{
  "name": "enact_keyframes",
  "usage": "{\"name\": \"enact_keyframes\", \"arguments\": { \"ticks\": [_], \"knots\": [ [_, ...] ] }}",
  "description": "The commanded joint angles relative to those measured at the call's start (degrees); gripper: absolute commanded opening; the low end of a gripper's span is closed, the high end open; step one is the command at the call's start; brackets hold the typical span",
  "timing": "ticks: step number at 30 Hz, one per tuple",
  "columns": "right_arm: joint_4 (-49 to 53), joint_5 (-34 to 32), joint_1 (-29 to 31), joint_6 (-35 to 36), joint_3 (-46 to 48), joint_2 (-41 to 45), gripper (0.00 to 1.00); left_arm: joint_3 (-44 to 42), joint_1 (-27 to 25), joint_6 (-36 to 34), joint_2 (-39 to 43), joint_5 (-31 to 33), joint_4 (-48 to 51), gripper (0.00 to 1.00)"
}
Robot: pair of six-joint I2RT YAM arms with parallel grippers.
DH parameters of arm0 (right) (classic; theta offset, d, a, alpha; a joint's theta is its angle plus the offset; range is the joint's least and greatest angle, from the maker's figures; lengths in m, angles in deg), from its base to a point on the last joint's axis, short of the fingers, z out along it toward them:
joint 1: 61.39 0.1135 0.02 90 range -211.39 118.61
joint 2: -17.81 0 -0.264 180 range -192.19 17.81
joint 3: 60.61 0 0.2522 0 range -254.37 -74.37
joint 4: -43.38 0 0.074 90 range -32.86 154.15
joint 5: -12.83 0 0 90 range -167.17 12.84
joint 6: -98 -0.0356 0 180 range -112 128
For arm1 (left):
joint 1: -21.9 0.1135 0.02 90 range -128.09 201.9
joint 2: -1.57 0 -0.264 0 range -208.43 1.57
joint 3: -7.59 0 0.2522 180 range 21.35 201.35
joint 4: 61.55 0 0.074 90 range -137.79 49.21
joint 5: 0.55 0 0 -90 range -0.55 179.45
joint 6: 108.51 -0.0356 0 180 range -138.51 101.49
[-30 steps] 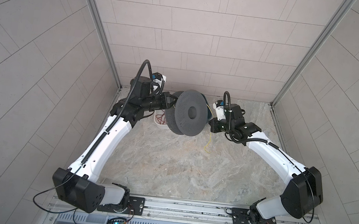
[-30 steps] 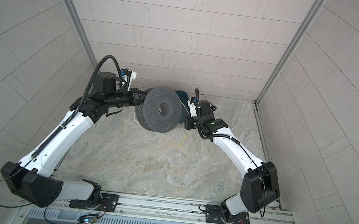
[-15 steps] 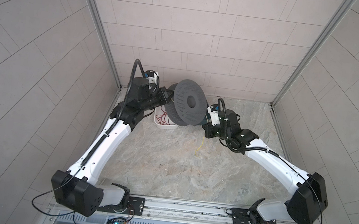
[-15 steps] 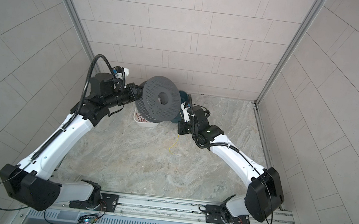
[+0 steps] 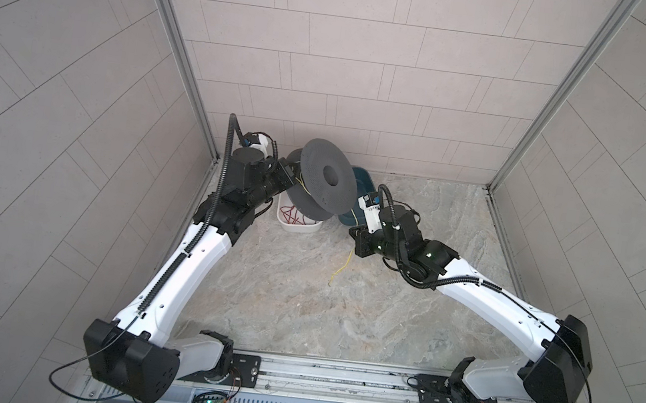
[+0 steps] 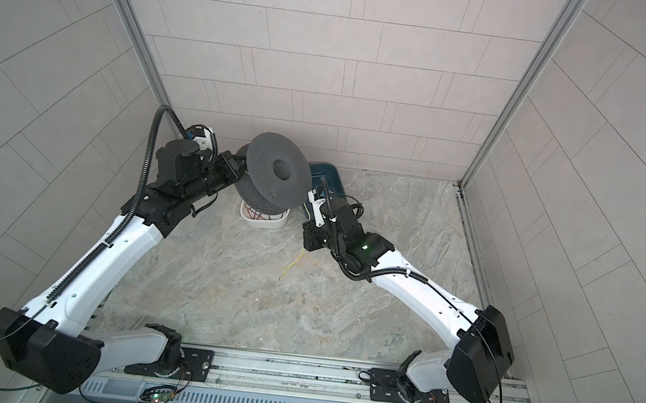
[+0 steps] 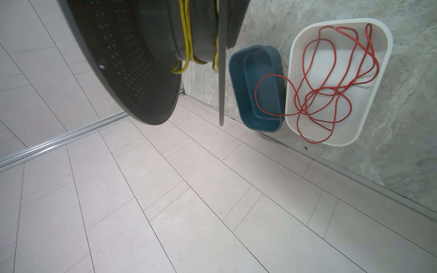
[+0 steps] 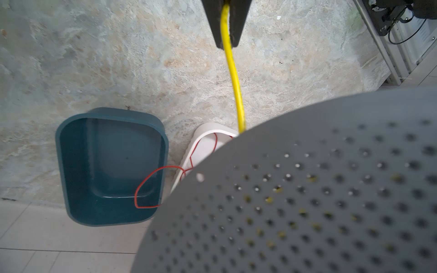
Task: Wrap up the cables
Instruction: 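Bring the cable down under the spool with the right gripper while the left tilts it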
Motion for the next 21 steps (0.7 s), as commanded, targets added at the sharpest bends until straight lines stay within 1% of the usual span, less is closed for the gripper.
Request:
{"name": "enact_keyframes", "arguments": {
  "ticks": [1, 7, 8, 11, 21],
  "knots": [
    [0.98, -1.69, 2.49, 2.14, -3.25, -0.43, 0.00, -0.27, 0.29, -2.59, 1.84, 6.00, -3.27, 0.00],
    [2.28, -2.65, 5.43, 3.37, -6.50, -1.91, 0.00, -1.03, -0.34, -2.87, 1.99, 8.14, -3.01, 0.00],
    [2.48, -2.77, 5.94, 3.66, -7.08, -2.23, 0.00, -1.08, -0.89, -4.64, 1.98, 8.87, -2.92, 0.00],
    [3.07, -3.12, 7.35, 4.28, -9.27, -3.21, 0.00, -1.14, -2.36, -6.25, 1.98, 10.90, -2.75, 0.00],
    [5.81, -4.48, 10.44, 7.71, -19.51, -8.17, 0.00, -1.07, -6.24, -9.96, 1.56, 15.24, -1.59, 0.00]
  ]
}}
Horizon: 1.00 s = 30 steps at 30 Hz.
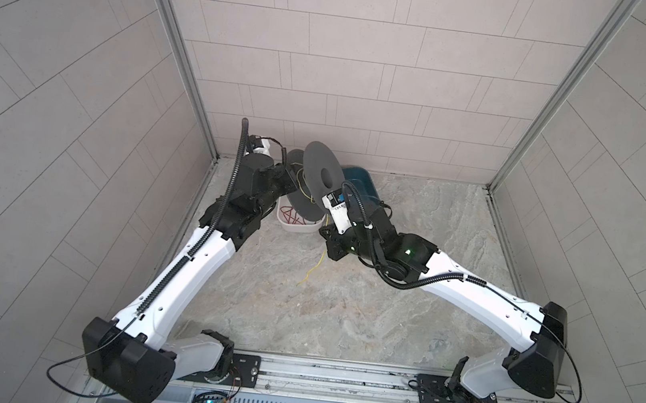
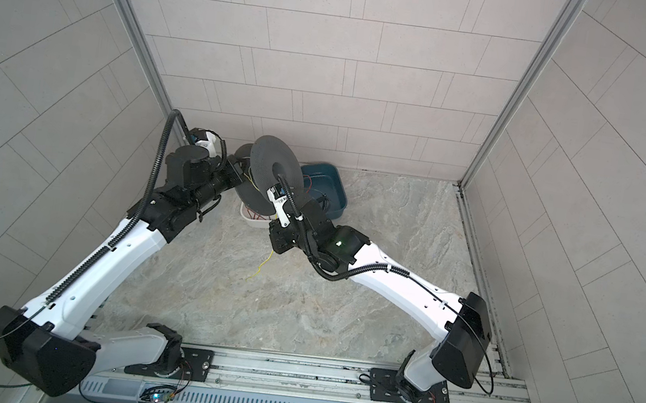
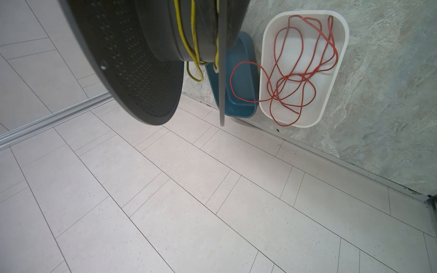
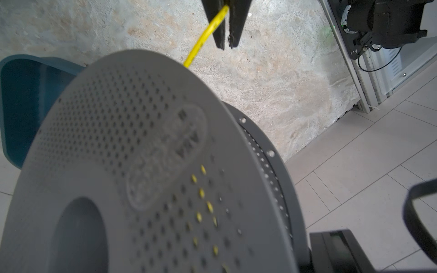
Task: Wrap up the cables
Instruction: 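Bring the cable down under the spool with the right gripper while the left tilts it, then open the right gripper, release the yellow cable and draw back from the spool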
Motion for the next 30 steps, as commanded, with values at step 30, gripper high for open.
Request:
{"name": "enact_keyframes", "arguments": {
  "ticks": [30],
  "knots": [
    [-1.92, -0.58, 0.81, 7.19, -4.52, 0.24, 0.00, 3.83, -5.31, -7.44, -0.97, 2.62, 1.70, 0.00]
  ]
}}
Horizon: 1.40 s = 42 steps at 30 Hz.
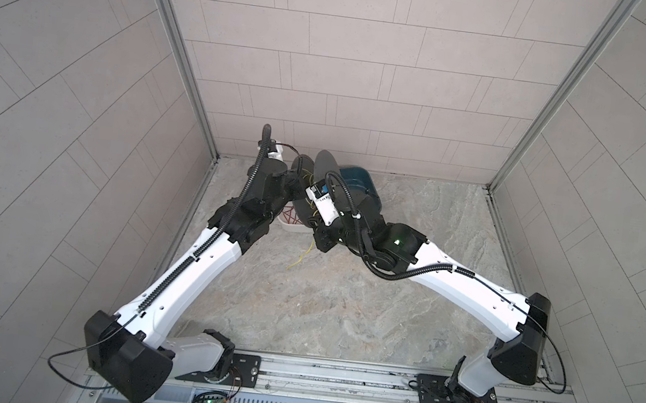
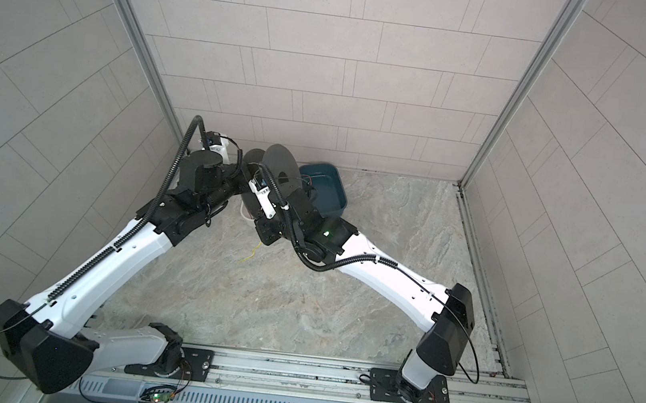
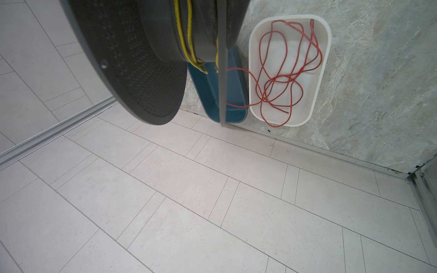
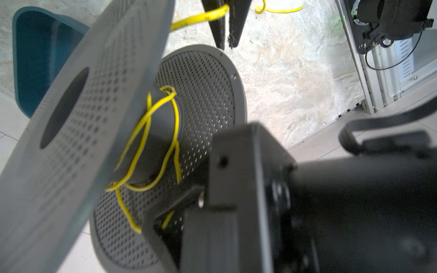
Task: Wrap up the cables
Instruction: 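Open the right gripper, release the yellow cable and draw back from the spool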
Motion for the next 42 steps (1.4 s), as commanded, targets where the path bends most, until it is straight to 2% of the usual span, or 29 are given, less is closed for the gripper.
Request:
{"name": "enact_keyframes", "arguments": {
  "ticks": [1, 8, 17, 31, 39, 42],
  "knots": [
    [-3.51, 0.35, -0.09, 1.12, 2.59, 4.74, 0.00, 3.30, -0.30, -1.25, 0.26, -1.92, -0.95, 0.00],
    [-5.63, 0.92, -0.18, 1.07, 9.56, 9.11, 0.05, 4.67, 0.41, -0.35, -0.69, -5.48, -1.09, 0.00],
    [-7.10, -2.37, -0.60, -0.16, 14.68, 12.09, 0.23, 3.54, 1.85, 3.88, -0.78, -10.98, -4.48, 0.00],
    [-7.19, -1.36, -3.80, 2.39, 21.90, 20.97, 0.27, 6.14, 5.39, 4.99, -2.48, -21.63, -4.25, 0.00],
    [-7.38, -2.80, -7.68, 3.88, 27.59, 29.52, 0.43, 11.86, 7.44, 6.33, -4.02, -30.02, -1.14, 0.00],
    [-8.77, -1.97, -10.09, 3.85, 29.79, 32.01, 0.54, 13.30, 8.80, 8.70, -4.52, -33.45, -1.18, 0.00]
  ]
}}
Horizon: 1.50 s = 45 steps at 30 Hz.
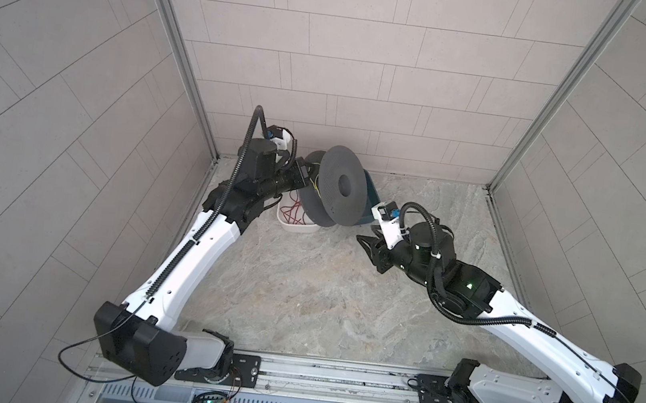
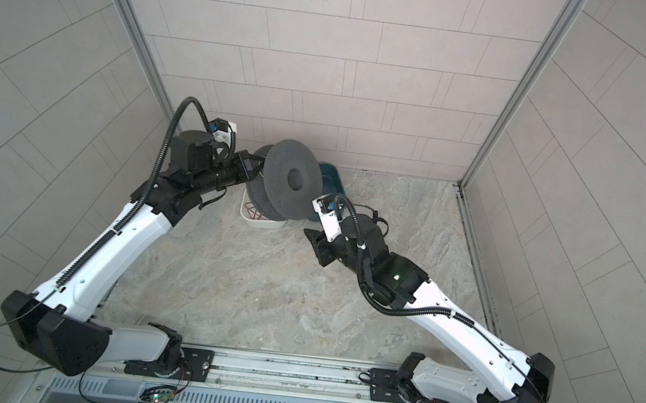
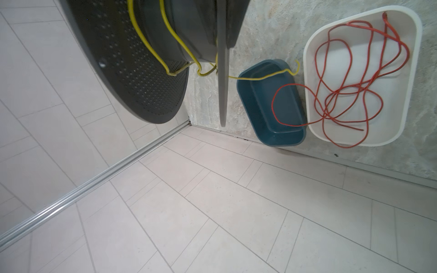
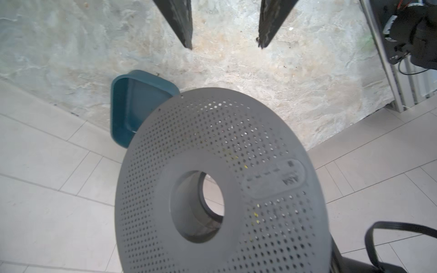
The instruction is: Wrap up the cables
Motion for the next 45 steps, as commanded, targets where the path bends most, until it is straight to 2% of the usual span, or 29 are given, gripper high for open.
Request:
{"name": "enact_keyframes", "arguments": {
  "ticks": [1, 5, 8, 13, 20, 25, 33, 45],
  "knots": [
    [-2.31, 0.41, -2.45, 0.25, 2.24, 2.67, 0.58, 3.83, 1.51, 3.59, 0.05, -6.39, -3.98, 0.00],
    [-7.31, 8.33, -8.14, -2.11, 6.40, 3.48, 0.67, 4.27, 3.20, 7.28, 0.44, -8.79, -5.49, 0.00],
    [-13.89, 11.13, -10.42, -3.59, 10.62, 3.14, 0.70, 4.73, 4.00, 9.87, 0.63, -10.22, -6.70, 0.00],
    [-27.71, 14.14, -11.07, -3.60, 17.44, 1.13, 0.72, 4.97, 4.91, 14.62, 1.31, -11.75, -9.03, 0.00],
    [-40.13, 16.66, -11.09, -1.79, 18.47, -5.51, 0.72, 4.06, 6.31, 21.55, 1.92, -14.73, -14.26, 0.00],
    [-44.63, 18.18, -11.68, 0.38, 15.77, -11.00, 0.72, 3.54, 7.25, 25.62, 1.88, -17.36, -16.94, 0.00],
    [-52.33, 22.36, -14.77, -1.78, 12.25, -17.42, 0.71, 3.50, 8.34, 28.67, 2.66, -19.26, -17.80, 0.00],
    [-63.92, 36.07, -21.75, -14.92, 4.46, -27.32, 0.68, 2.36, 8.78, 32.69, 3.03, -21.28, -20.37, 0.00]
  ]
}}
